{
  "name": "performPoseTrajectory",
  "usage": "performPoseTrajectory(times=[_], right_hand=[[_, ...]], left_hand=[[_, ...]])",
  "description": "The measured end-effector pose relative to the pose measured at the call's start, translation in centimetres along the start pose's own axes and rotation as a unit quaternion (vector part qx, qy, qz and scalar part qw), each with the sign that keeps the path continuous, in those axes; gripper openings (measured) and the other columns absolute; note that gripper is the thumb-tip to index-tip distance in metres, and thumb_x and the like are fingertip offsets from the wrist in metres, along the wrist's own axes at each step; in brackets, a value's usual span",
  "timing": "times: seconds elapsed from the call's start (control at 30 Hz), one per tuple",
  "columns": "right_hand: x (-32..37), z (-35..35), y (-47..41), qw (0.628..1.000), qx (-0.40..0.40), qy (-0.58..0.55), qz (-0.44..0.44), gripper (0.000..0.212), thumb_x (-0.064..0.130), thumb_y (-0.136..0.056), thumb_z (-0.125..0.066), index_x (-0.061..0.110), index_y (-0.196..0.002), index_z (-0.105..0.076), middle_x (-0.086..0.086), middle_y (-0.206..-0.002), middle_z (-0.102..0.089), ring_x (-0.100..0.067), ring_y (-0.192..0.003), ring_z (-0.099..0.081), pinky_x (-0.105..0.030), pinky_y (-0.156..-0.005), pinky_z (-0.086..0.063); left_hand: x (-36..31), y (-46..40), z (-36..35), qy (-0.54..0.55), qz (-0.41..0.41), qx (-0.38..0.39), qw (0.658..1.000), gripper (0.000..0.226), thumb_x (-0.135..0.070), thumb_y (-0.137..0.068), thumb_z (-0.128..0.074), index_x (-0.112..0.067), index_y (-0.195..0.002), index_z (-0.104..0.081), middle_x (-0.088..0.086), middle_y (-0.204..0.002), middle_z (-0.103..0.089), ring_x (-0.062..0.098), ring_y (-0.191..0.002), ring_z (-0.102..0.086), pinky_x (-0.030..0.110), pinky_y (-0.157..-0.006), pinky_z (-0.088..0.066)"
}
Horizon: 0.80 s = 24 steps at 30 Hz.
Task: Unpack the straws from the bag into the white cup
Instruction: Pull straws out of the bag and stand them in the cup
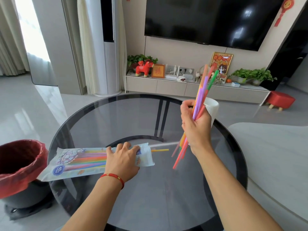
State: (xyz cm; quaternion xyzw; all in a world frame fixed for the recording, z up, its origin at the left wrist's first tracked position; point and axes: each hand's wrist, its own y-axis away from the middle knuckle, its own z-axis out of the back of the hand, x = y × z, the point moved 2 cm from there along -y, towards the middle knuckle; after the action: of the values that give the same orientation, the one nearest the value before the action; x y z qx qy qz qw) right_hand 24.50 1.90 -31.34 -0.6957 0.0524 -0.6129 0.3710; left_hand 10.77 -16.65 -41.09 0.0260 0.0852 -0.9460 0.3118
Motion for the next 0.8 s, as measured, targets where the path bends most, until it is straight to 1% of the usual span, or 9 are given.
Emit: performPoseTrajectory(times=[0.1,0.2,0.3,0.37,0.5,0.57,0.63,0.7,0.8], right_hand=[[-1.5,0.2,1.3,0.999,-0.02,-0.006,-0.051,0.031,0.056,-0.09,-0.073,0.025,-0.09,-0.069,0.003,-0.063,-0.05,-0.02,-0.054,-0.045,-0.035,-0.06,-0.042],[-1.4,0.2,1.7,0.996,0.0,-0.048,-0.076,0.042,0.067,-0.085,-0.074,0.025,-0.086,-0.071,0.006,-0.055,-0.048,-0.016,-0.046,-0.044,-0.031,-0.049,-0.044],[-0.1,0.3,1.2,0.997,0.015,-0.061,-0.048,0.031,0.059,-0.092,-0.072,0.029,-0.084,-0.072,0.009,-0.054,-0.053,-0.013,-0.045,-0.049,-0.029,-0.047,-0.047],[0.0,0.4,1.5,0.998,0.02,-0.037,-0.042,0.033,0.06,-0.091,-0.071,0.028,-0.083,-0.074,0.009,-0.053,-0.056,-0.012,-0.045,-0.051,-0.027,-0.049,-0.048],[-2.3,0.2,4.0,0.995,0.029,0.019,-0.091,0.034,0.056,-0.092,-0.069,0.034,-0.067,-0.074,0.012,-0.055,-0.065,-0.007,-0.047,-0.056,-0.021,-0.058,-0.053],[-3.2,0.4,4.3,0.993,0.022,0.022,-0.118,0.038,0.052,-0.097,-0.068,0.034,-0.063,-0.071,0.011,-0.063,-0.07,-0.007,-0.052,-0.058,-0.028,-0.065,-0.056],[-3.4,0.8,3.7,0.992,0.021,0.018,-0.12,0.037,0.052,-0.099,-0.066,0.034,-0.067,-0.07,0.009,-0.063,-0.067,-0.008,-0.052,-0.059,-0.033,-0.064,-0.057],[-3.5,1.2,3.1,0.993,0.021,-0.003,-0.118,0.036,0.059,-0.096,-0.065,0.032,-0.072,-0.069,0.006,-0.057,-0.059,-0.011,-0.049,-0.056,-0.033,-0.059,-0.055],[-4.9,1.5,3.8,0.986,0.038,-0.021,-0.163,0.048,0.07,-0.091,-0.065,0.03,-0.064,-0.063,0.008,-0.052,-0.051,-0.01,-0.046,-0.049,-0.029,-0.054,-0.047]], left_hand=[[0.0,0.0,0.0,-0.001,-0.002,0.002,1.0,0.052,-0.044,-0.08,-0.058,-0.041,-0.131,-0.044,-0.005,-0.133,-0.048,0.022,-0.123,-0.045,0.055,-0.105,-0.032],[-0.1,0.1,0.1,0.0,-0.005,0.001,1.0,0.051,-0.044,-0.081,-0.058,-0.04,-0.13,-0.045,-0.005,-0.133,-0.048,0.022,-0.123,-0.045,0.055,-0.105,-0.033],[-0.2,0.1,0.1,0.002,-0.005,0.001,1.0,0.052,-0.045,-0.081,-0.059,-0.04,-0.131,-0.045,-0.005,-0.133,-0.048,0.023,-0.123,-0.045,0.055,-0.105,-0.033],[-0.1,0.1,0.1,0.003,-0.004,0.001,1.0,0.053,-0.045,-0.082,-0.059,-0.039,-0.132,-0.045,-0.004,-0.134,-0.048,0.023,-0.123,-0.045,0.055,-0.105,-0.032],[-0.2,0.1,0.1,-0.003,-0.005,0.005,1.0,0.055,-0.047,-0.082,-0.058,-0.04,-0.135,-0.042,-0.005,-0.135,-0.047,0.023,-0.124,-0.045,0.056,-0.105,-0.033],[-0.3,0.2,0.1,-0.002,-0.006,0.008,1.0,0.056,-0.046,-0.082,-0.058,-0.04,-0.135,-0.042,-0.005,-0.134,-0.047,0.023,-0.123,-0.045,0.056,-0.105,-0.033],[-0.3,0.2,0.1,-0.005,-0.007,0.009,1.0,0.055,-0.046,-0.082,-0.058,-0.04,-0.135,-0.042,-0.005,-0.134,-0.047,0.023,-0.123,-0.045,0.055,-0.104,-0.034],[-0.2,0.2,0.1,-0.009,-0.007,0.008,1.0,0.055,-0.046,-0.082,-0.058,-0.04,-0.134,-0.042,-0.005,-0.134,-0.047,0.023,-0.123,-0.045,0.055,-0.104,-0.033],[-0.2,0.2,0.0,-0.007,-0.006,0.009,1.0,0.056,-0.046,-0.082,-0.059,-0.04,-0.135,-0.042,-0.005,-0.135,-0.047,0.022,-0.124,-0.045,0.054,-0.105,-0.033]])
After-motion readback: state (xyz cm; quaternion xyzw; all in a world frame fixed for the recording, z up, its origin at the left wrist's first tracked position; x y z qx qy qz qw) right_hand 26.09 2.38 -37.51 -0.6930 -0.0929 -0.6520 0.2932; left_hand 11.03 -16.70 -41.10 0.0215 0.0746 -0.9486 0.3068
